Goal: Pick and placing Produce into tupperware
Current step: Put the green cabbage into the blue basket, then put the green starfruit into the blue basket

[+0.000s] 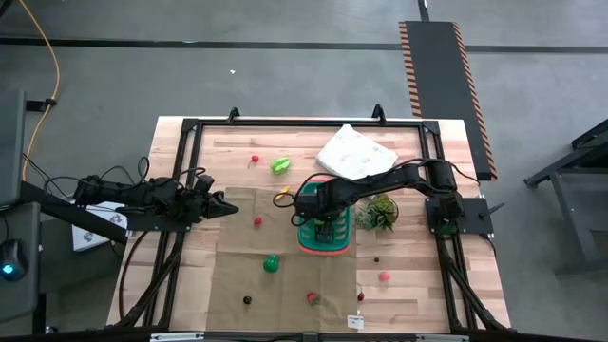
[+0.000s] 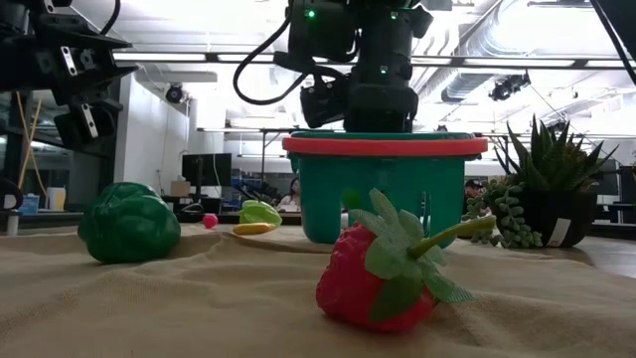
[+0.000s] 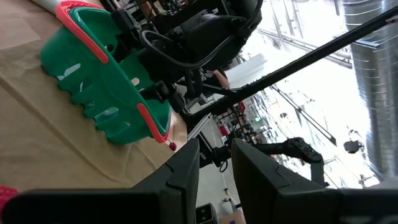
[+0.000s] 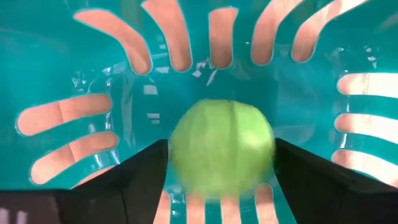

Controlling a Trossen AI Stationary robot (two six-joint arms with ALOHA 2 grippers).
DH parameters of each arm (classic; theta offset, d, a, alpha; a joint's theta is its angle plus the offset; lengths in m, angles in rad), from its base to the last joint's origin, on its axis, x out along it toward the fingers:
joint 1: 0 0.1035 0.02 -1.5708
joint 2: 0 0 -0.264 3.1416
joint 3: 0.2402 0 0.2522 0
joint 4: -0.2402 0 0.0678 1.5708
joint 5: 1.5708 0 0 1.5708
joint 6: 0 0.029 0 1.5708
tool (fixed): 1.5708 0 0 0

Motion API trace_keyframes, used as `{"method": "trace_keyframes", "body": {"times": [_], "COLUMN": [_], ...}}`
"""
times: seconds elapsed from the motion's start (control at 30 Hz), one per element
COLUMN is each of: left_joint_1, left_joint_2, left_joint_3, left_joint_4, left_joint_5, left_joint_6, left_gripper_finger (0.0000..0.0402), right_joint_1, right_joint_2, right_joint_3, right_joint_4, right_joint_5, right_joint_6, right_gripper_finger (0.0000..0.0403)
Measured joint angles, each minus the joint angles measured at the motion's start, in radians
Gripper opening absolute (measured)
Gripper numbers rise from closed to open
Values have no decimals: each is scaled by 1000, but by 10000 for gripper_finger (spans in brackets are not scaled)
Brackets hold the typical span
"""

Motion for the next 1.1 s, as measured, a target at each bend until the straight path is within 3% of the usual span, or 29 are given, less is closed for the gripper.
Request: {"method": "trace_keyframes", "body": {"times": [0.47, 0.8, 0.9, 1.1], "left_joint_1": [0, 0, 0, 0], "left_joint_2": [0, 0, 0, 0], "left_joint_3": [0, 0, 0, 0], "left_joint_4": [0, 0, 0, 0], "left_joint_5": [0, 0, 0, 0], "left_joint_6": [0, 0, 0, 0], "left_gripper_finger": [83, 83, 83, 83], "right_joint_1": [0, -15, -18, -17], "right_joint_2": [-10, -179, -254, -395], "right_joint_3": [0, 61, 62, 62], "right_joint_4": [-16, -44, -2, 59], "right_joint_5": [15, 18, 79, 378], "right_joint_6": [8, 111, 177, 316], "right_gripper_finger": [288, 288, 288, 288]}}
